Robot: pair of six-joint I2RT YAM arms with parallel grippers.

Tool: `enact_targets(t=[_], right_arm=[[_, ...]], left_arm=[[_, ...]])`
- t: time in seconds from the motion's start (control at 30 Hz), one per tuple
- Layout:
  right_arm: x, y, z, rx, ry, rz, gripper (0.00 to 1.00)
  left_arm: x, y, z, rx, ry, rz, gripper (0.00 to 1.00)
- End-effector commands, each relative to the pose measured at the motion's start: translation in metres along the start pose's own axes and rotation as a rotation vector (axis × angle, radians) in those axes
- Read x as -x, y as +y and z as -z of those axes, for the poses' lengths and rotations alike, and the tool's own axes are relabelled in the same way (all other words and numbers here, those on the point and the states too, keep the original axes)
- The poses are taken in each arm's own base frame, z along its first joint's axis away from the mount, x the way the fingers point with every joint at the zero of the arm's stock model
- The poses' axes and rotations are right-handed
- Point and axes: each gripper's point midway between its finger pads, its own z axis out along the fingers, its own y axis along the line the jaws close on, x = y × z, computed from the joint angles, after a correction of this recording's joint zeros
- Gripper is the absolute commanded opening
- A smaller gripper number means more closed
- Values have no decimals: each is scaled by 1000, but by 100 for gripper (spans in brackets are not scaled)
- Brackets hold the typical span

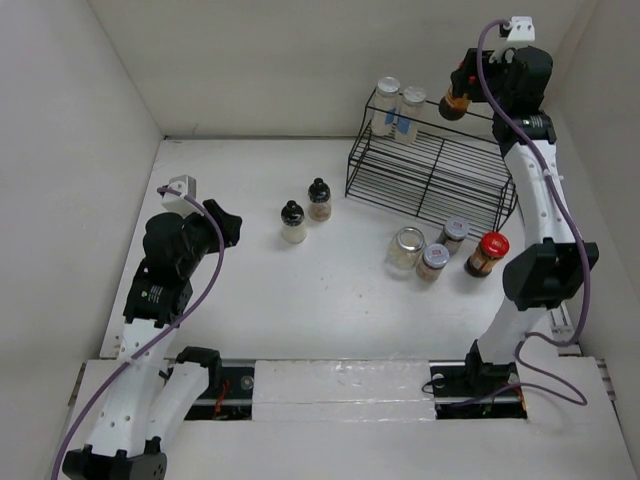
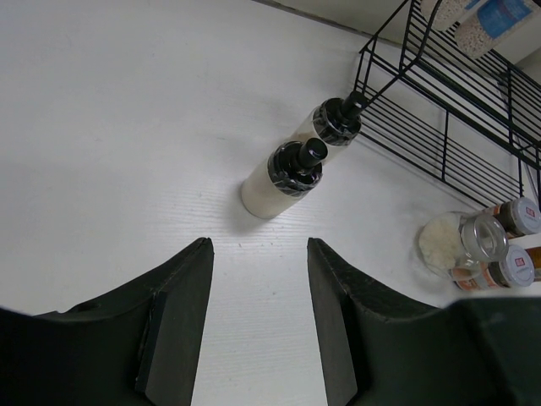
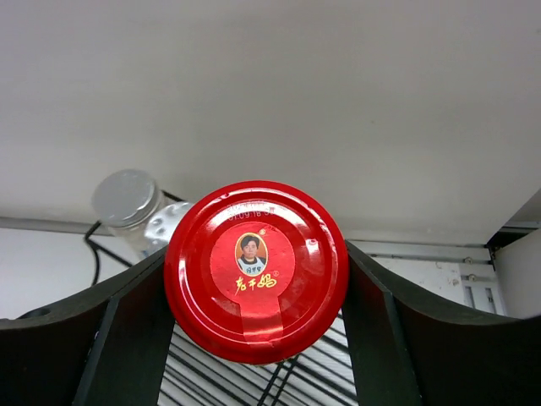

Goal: Organize the condiment bottles

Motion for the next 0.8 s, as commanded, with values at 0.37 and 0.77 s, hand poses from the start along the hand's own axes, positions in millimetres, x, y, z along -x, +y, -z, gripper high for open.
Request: enact_targets(t=[0.37, 0.77], right_arm=[[55, -4, -25, 51, -174, 28, 42], [-41, 11, -64, 51, 3, 27, 45]], left_arm=[[7, -2, -1, -13, -32, -12, 44], [7, -2, -1, -13, -32, -12, 44]])
